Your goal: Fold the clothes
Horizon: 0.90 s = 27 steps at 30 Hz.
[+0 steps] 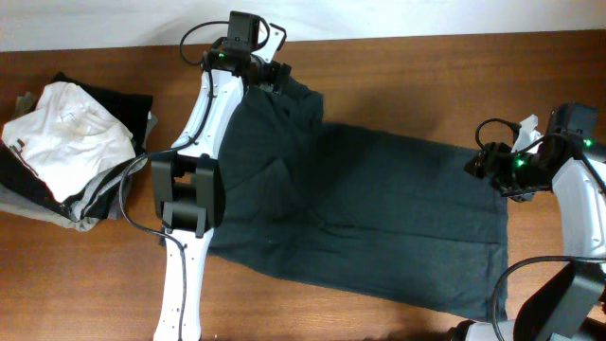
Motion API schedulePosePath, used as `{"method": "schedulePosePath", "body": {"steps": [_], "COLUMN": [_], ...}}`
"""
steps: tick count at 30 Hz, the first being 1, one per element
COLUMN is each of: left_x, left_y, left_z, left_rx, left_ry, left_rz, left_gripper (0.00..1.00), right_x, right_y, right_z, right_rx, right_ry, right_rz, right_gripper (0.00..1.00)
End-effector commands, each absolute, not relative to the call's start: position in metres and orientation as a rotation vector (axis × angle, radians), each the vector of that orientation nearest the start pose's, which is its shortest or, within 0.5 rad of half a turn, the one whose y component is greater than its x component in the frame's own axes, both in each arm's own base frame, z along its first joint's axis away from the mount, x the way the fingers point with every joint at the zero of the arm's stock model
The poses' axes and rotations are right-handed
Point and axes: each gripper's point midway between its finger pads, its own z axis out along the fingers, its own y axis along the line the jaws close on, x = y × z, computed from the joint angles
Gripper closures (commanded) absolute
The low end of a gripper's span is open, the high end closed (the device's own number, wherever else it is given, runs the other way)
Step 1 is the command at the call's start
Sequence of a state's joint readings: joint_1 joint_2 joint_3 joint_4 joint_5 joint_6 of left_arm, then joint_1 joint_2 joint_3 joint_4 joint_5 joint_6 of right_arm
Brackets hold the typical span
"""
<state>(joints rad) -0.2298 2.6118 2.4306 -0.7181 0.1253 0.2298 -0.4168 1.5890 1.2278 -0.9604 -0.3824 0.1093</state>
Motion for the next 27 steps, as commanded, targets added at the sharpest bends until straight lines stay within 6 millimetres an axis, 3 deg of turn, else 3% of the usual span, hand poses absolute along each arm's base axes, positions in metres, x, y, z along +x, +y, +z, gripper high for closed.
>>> {"method": "schedulePosePath", "body": {"steps": [1, 5, 9, 12, 15, 18, 23, 27], "left_x": [0.636, 0.649, 0.647, 0.647, 0.65, 0.654, 0.663, 0.654], "left_y": [-0.162, -0.165, -0.166, -0.166, -0.167, -0.168, -0.175, -0.182], "left_z": [0.036, 0.036, 0.016, 0.014, 0.023, 0.04, 0.092, 0.119], "left_rx": [0.601, 0.592, 0.596, 0.593, 0.552, 0.526, 0.527, 0.549], "left_ry": [2.416, 2.36, 2.384, 2.388, 2.383, 2.363, 2.279, 2.273], "left_rz": [-0.139, -0.136, -0.139, -0.141, -0.155, -0.167, -0.196, -0.259], "left_gripper": [0.23, 0.37, 0.47, 0.78, 1.0, 1.0, 1.0, 1.0], "right_x": [0.335, 0.334, 0.332, 0.332, 0.332, 0.332, 0.331, 0.331], "right_y": [-0.075, -0.074, -0.074, -0.074, -0.074, -0.074, -0.075, -0.075], "right_z": [0.125, 0.124, 0.124, 0.124, 0.124, 0.124, 0.123, 0.123], "right_rx": [0.658, 0.66, 0.664, 0.665, 0.665, 0.665, 0.666, 0.665], "right_ry": [2.712, 2.716, 2.724, 2.725, 2.725, 2.725, 2.727, 2.727], "right_rz": [0.488, 0.49, 0.494, 0.494, 0.493, 0.494, 0.484, 0.483], "right_gripper": [0.35, 0.36, 0.36, 0.36, 0.36, 0.36, 0.36, 0.36]}}
